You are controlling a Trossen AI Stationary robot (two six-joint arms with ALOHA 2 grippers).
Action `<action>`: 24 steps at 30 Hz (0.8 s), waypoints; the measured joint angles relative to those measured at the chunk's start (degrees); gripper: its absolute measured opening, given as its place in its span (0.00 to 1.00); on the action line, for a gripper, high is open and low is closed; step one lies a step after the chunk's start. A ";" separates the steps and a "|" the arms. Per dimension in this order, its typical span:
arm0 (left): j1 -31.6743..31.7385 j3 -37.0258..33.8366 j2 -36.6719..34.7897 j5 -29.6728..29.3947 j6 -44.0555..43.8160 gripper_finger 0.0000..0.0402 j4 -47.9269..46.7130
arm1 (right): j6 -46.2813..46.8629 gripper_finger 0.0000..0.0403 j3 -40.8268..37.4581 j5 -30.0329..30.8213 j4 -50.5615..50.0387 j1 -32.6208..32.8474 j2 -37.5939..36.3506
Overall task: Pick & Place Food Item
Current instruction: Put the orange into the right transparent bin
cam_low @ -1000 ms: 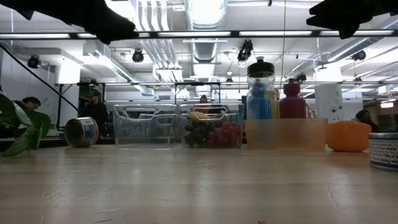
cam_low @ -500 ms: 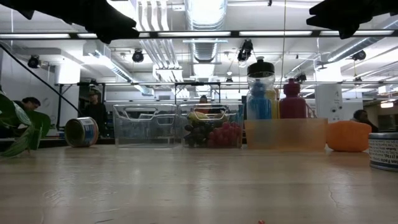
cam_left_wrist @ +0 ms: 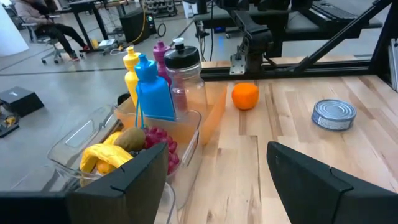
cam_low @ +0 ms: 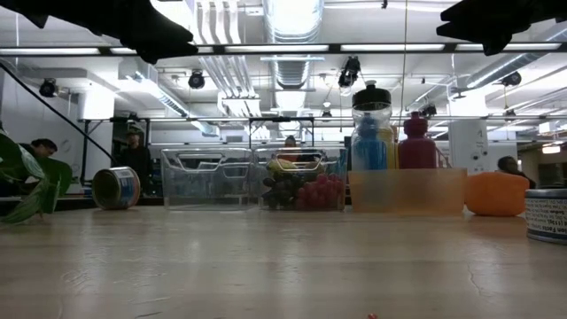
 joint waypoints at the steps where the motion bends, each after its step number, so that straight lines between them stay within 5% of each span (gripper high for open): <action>1: 0.00 0.00 0.00 0.00 0.00 0.69 0.00 | -0.06 0.47 0.00 0.00 0.00 0.00 0.00; 16: -0.02 0.00 0.07 0.00 0.07 0.69 -3.28 | 0.12 0.47 0.00 0.00 0.04 0.00 0.01; 24: 0.00 0.00 0.07 0.00 0.18 0.69 -3.30 | 9.60 0.47 2.19 -0.47 -3.49 0.00 0.10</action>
